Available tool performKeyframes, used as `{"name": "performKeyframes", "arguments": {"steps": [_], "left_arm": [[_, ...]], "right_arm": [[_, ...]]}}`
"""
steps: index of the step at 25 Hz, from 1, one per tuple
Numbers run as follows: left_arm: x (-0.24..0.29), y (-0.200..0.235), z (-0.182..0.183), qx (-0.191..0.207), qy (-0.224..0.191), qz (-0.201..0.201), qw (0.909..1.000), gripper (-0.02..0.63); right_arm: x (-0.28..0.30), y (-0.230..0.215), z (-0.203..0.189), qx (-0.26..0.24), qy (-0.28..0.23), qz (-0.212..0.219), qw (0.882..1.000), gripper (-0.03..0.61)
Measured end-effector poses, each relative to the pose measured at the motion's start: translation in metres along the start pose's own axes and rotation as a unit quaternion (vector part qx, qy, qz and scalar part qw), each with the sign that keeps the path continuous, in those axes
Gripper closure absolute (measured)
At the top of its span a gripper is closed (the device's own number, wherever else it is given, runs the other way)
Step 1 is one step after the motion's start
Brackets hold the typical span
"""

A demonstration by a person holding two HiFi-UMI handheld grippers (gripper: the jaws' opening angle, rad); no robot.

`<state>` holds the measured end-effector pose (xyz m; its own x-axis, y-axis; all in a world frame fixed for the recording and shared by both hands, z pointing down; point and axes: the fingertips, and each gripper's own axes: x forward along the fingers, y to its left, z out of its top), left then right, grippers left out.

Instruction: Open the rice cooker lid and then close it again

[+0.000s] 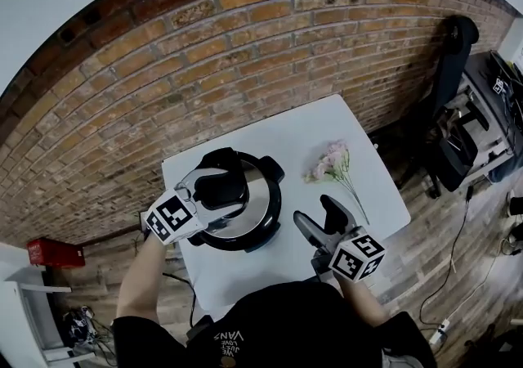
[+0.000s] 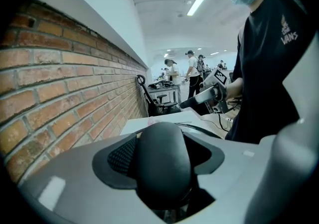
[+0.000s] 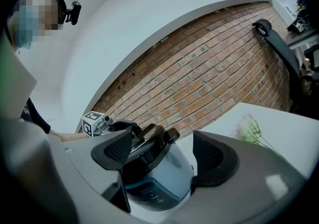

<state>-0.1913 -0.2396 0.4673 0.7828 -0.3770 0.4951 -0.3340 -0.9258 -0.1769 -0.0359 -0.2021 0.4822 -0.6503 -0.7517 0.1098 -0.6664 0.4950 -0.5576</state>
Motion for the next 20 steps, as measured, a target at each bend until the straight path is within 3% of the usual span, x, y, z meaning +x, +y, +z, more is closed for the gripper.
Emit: {"name": "performKeyframes", "arguments": {"steps": [9, 20], "left_arm": [[-0.002, 0.009, -0.004, -0.051, 0.018, 0.086, 0.9949, 0.33], [-0.004, 0.016, -0.009, -0.109, 0.039, 0.175, 0.9777, 0.33]], "right_arm": [[0.012, -0.004, 0.005, -0.001, 0.017, 0.031, 0.999, 0.201], [0.033, -0.007, 0.005, 0.003, 0.053, 0.088, 0.995, 0.201]]}}
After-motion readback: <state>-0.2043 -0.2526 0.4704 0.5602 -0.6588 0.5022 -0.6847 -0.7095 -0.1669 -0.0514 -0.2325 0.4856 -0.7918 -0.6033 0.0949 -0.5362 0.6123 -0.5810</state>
